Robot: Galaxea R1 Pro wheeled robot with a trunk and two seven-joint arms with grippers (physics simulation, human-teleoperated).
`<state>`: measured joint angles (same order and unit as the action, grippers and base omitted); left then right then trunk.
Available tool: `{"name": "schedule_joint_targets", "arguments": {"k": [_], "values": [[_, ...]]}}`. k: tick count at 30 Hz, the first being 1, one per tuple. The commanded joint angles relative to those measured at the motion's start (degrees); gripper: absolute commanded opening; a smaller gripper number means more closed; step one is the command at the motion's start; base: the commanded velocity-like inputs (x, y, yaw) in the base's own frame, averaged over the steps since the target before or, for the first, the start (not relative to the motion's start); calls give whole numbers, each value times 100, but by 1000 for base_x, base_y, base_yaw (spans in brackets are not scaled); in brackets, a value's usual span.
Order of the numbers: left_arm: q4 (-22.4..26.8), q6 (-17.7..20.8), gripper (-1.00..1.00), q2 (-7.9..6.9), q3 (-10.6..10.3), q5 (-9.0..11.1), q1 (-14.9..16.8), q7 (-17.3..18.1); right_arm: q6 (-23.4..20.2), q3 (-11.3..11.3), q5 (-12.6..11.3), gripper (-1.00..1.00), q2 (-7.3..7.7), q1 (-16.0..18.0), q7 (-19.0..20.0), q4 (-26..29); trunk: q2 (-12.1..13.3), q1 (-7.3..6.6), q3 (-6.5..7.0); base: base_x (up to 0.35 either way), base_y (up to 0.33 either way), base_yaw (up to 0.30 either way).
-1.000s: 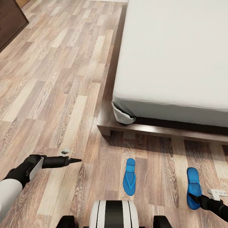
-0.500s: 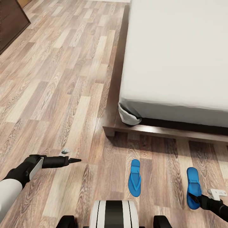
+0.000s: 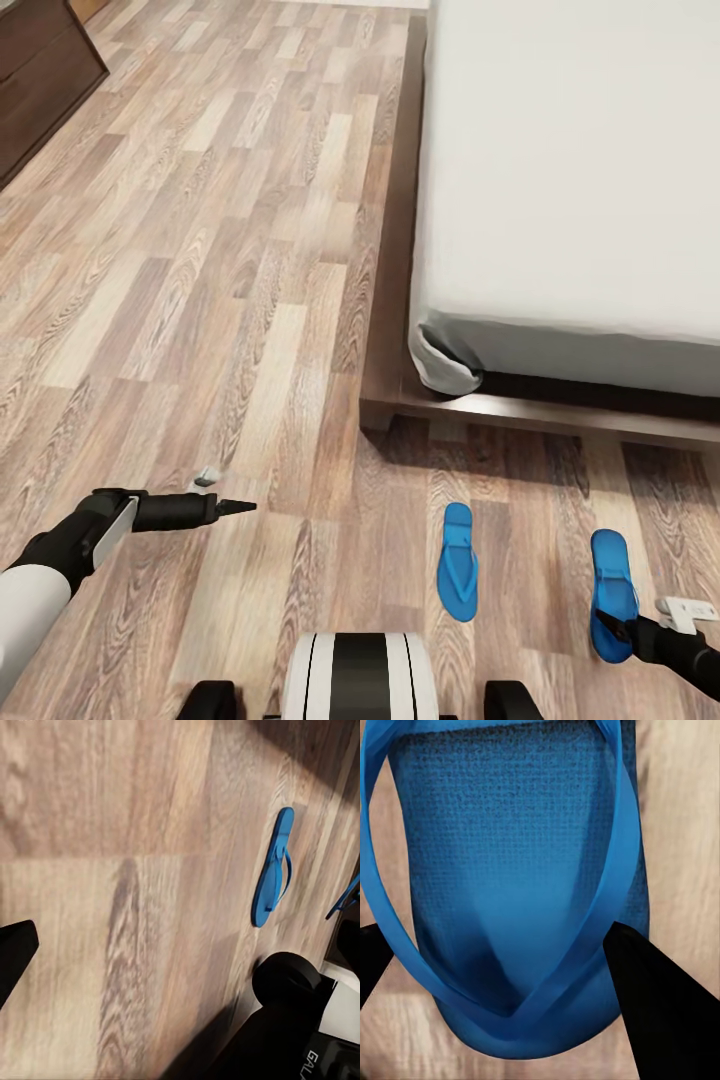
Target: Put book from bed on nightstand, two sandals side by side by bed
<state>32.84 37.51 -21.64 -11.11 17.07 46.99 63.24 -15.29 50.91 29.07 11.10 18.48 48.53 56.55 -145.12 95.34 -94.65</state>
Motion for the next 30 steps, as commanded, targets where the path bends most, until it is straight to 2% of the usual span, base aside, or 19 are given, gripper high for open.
{"name": "schedule_joint_targets", "arguments": {"k": [1, 17, 22, 30], "values": [[0, 45, 100, -7, -32, 46, 3, -4, -35, 16, 24, -100, -2, 6, 42, 9, -2, -1, -3, 22, 98, 0], [-2, 45, 100, -7, -32, 50, 4, -4, -56, 7, 28, -100, -10, 7, 42, 5, -2, -1, -3, 130, 249, 0], [-3, 45, 100, -7, -32, 50, 3, -4, -709, -9, 28, -100, -11, 7, 33, 13, -2, -1, -3, 21, 25, 0], [2, 45, 100, -7, -32, 50, 3, -4, -875, -19, 32, -100, -11, 23, 23, 13, -2, -1, -3, 1, 1, 0]]}}
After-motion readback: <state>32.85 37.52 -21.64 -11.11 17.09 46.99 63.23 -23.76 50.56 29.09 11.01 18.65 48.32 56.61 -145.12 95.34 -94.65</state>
